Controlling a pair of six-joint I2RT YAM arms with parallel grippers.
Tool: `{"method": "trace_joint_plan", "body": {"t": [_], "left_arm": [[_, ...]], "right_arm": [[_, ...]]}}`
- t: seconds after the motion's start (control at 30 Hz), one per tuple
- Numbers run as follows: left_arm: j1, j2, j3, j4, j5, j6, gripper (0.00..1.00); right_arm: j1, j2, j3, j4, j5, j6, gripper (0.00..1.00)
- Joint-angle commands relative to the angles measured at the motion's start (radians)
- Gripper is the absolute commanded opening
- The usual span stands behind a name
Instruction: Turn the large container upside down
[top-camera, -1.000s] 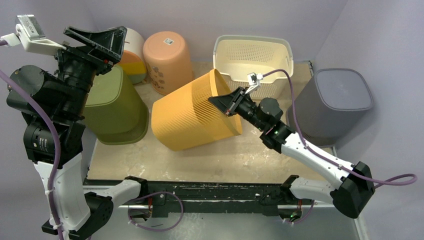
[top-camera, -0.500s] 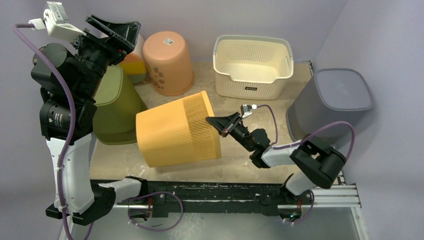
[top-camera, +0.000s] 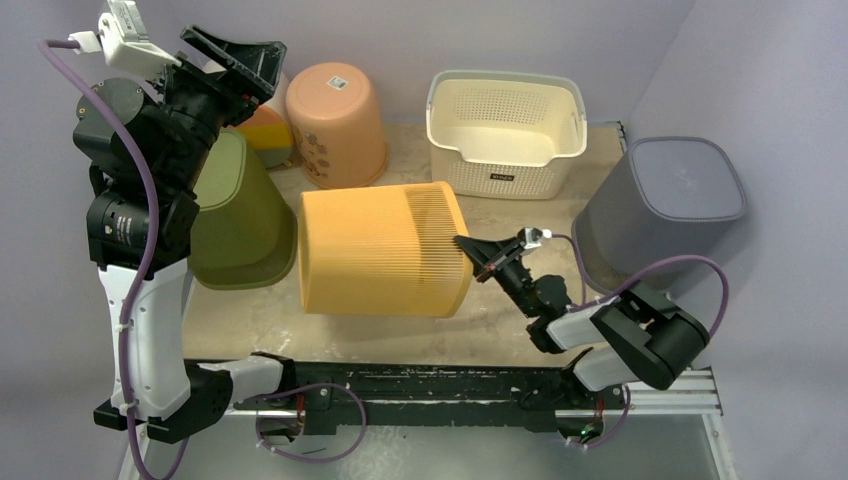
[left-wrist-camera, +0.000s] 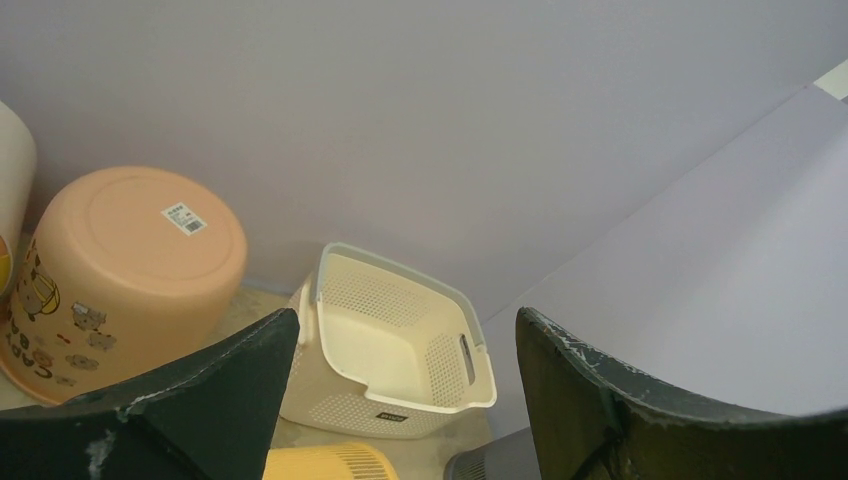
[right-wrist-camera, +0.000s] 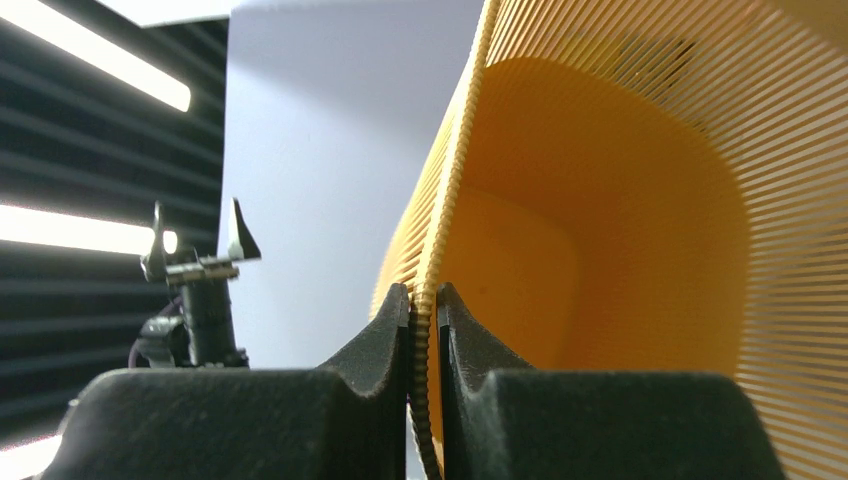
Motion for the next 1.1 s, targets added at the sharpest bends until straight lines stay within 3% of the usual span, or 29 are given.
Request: {"method": "trace_joint_plan", "body": {"t": [0.0,0.2,0.7,1.07], "left_arm": [[-0.004,0.007,0.021,0.04,0.016,0.02,0.77],[-0.004,0.011,-0.003,0.042,0.031,0.02,0.77],[-0.014,-0.009,-0.066,0.034,0.038,0.031,0.77],[-0.023,-0.017,-0.094,0.032,0.042,0.03,0.77]], "right_arm": [[-0.032,0.015,-0.12,0.363,-0.011,0.041,0.04],[-0.033,0.07,-0.145,0.363,-0.023,0.027,0.18],[-0.038,0.175,-0.141,0.363,-0.074,-0.045,0.21],[-0.039,0.356,-0.051,0.367,-0.138,-0.096,0.39]]}}
